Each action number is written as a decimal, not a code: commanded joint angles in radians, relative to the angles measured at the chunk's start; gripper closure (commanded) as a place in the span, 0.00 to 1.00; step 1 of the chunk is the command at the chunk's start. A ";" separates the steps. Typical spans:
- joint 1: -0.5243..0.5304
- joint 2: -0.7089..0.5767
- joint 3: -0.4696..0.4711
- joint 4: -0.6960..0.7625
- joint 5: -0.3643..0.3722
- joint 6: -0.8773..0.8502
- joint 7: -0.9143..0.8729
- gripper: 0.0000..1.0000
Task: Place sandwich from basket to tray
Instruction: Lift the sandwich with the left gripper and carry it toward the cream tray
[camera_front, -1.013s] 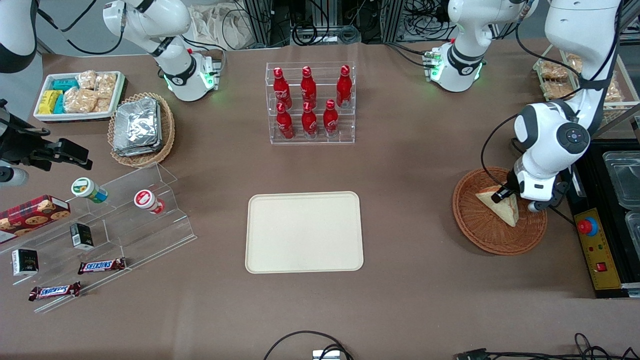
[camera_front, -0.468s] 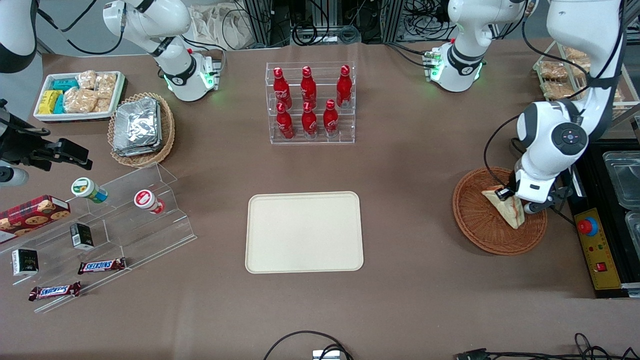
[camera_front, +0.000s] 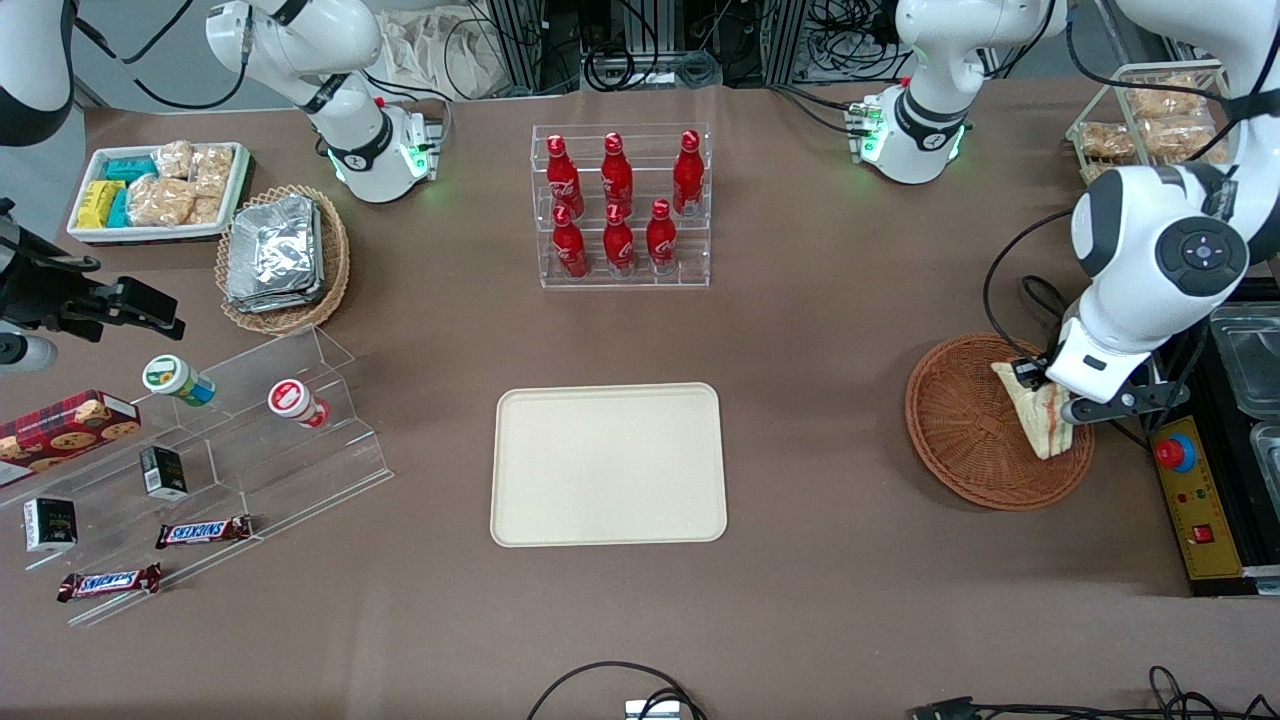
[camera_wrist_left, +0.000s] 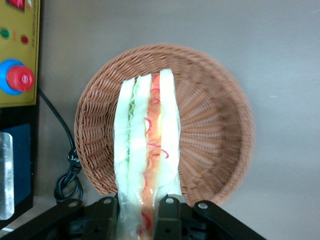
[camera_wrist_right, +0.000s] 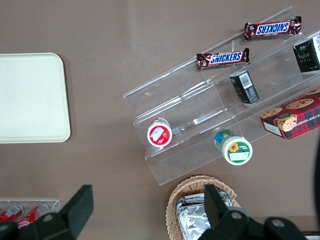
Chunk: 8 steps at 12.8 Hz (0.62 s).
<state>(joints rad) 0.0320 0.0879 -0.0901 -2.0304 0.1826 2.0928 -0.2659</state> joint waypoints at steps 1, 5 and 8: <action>-0.001 0.053 -0.057 0.171 -0.002 -0.144 0.008 0.78; -0.001 0.142 -0.161 0.387 -0.003 -0.287 -0.018 0.76; -0.004 0.220 -0.235 0.539 -0.005 -0.368 -0.088 0.77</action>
<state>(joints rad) 0.0299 0.2279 -0.2841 -1.6338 0.1792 1.8052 -0.3195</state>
